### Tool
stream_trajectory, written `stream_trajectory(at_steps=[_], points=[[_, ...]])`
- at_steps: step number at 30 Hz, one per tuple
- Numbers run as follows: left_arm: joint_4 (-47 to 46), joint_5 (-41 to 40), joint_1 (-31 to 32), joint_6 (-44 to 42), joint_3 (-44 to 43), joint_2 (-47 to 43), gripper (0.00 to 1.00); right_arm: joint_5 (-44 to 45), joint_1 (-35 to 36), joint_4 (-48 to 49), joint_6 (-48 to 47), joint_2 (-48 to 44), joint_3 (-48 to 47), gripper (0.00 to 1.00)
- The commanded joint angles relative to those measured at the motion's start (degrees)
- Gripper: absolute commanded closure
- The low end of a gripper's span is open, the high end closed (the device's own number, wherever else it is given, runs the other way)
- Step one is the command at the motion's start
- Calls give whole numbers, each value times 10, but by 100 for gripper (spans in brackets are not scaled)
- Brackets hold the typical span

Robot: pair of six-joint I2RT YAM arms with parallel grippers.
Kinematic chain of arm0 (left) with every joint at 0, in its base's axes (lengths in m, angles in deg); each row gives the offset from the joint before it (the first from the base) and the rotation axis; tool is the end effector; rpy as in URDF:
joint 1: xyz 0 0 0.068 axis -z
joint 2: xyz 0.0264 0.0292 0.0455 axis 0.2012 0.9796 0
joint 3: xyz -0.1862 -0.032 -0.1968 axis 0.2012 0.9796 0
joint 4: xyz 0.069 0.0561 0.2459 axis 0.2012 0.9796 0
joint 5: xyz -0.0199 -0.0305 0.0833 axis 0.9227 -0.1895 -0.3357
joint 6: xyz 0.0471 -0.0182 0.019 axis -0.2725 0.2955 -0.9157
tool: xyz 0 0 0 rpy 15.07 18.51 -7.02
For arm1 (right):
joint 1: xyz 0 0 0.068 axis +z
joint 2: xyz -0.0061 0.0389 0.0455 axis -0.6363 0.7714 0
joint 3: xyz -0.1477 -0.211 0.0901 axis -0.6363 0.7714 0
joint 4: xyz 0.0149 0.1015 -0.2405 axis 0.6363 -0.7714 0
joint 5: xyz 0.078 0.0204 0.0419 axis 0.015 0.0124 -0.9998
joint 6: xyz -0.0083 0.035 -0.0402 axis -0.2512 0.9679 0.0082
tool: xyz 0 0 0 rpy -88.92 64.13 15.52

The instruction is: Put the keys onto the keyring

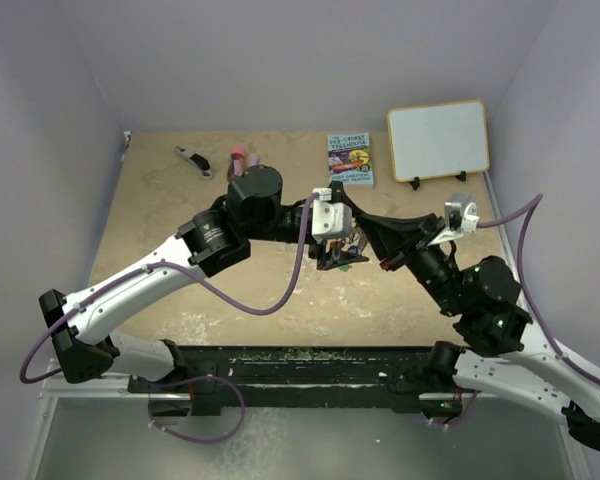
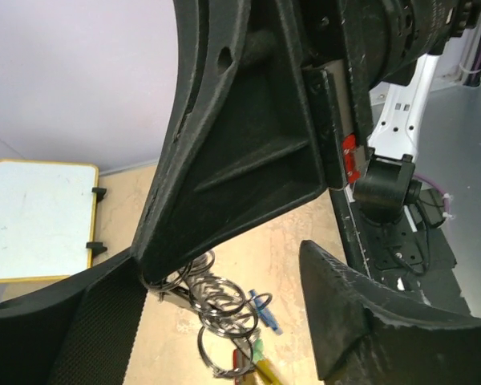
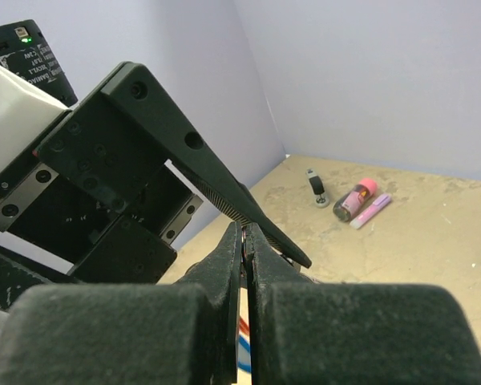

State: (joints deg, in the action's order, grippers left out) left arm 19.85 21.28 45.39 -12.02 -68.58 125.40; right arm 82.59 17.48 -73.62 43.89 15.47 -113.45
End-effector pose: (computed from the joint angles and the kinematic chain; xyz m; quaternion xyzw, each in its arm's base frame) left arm 0.1468 -0.2632 0.4471 0.5853 0.4499 -0.4296 0.5201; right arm 0.0798 0.1031 0.4217 -0.0495 0.5409 0.4505 0.7086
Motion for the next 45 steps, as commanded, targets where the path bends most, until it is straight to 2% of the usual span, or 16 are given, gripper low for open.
stream_trajectory(at_steps=[1, 4, 15, 18, 29, 35, 45], points=[[-18, 25, 3, -9, -8, -2, 31, 29, -1, 44, 2, -14, -11, 100], [-11, 26, 2, -21, -10, -2, 40, 33, 0, 39, 5, -19, -10, 100], [10, 16, 3, -50, -5, -8, 55, 34, 0, 43, 12, -23, -4, 100], [11, 17, 3, -56, -4, -11, 63, 33, -1, 43, 14, -22, -2, 100], [18, 13, 2, -83, -6, -14, 71, 34, 0, 42, 20, -24, 3, 100], [40, 17, 3, -114, -14, -13, 83, 35, 0, 33, 27, -25, 0, 100], [82, 14, 3, -167, -25, -12, 88, 34, 0, 16, 34, -27, -8, 96]])
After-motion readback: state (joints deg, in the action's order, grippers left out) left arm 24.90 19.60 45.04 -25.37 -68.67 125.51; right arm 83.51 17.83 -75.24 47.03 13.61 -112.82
